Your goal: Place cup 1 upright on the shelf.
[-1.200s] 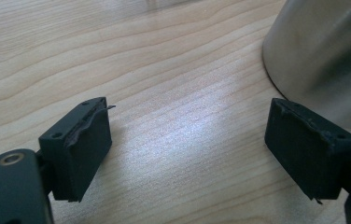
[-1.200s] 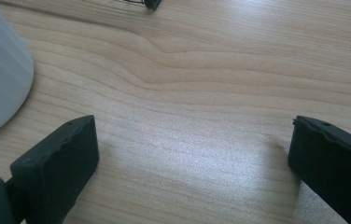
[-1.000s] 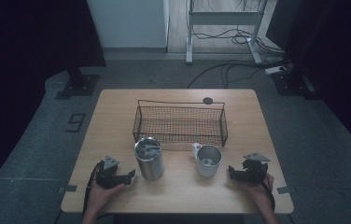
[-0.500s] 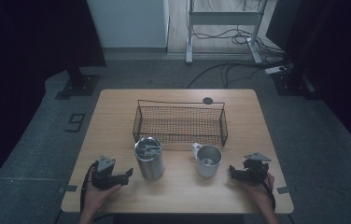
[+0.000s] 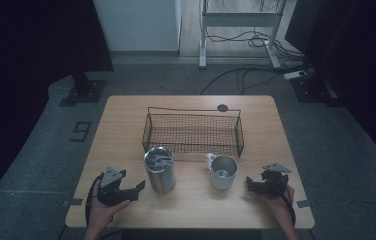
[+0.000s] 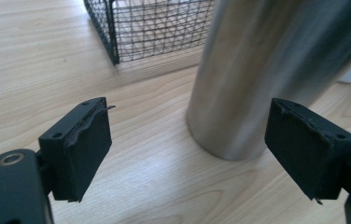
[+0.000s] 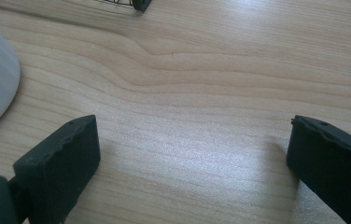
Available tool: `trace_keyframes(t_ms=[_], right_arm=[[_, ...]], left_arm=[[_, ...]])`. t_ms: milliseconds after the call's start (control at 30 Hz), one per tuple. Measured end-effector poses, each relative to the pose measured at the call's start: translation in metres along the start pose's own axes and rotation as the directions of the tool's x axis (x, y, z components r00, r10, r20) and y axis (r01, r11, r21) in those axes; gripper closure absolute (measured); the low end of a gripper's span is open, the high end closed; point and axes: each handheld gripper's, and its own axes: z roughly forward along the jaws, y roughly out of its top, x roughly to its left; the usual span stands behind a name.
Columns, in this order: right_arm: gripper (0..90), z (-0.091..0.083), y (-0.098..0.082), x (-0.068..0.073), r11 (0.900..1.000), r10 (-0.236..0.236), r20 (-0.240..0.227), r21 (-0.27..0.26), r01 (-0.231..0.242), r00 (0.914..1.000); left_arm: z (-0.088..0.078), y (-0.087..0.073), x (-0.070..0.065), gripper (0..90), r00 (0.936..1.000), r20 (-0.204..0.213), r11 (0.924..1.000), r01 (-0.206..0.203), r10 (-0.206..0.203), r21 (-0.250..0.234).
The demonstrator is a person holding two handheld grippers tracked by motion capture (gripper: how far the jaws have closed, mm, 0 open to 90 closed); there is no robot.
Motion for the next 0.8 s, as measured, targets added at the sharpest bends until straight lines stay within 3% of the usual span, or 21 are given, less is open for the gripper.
trace_keyframes(t_ms=[467,800], right_arm=[[3.0,0.0,0.0,0.0,1.0,0.003,0.003,-0.001,-0.003,1.0],[3.2,0.0,0.0,0.0,1.0,0.005,0.005,-0.001,-0.005,1.0]], left_arm=[[-0.016,0.011,-0.016,8.9,0.997,0.076,0.9982,-0.008,0.013,-0.06],[-0.016,0.014,-0.028,2.9,0.9928,0.116,0.9976,-0.023,0.031,-0.066]])
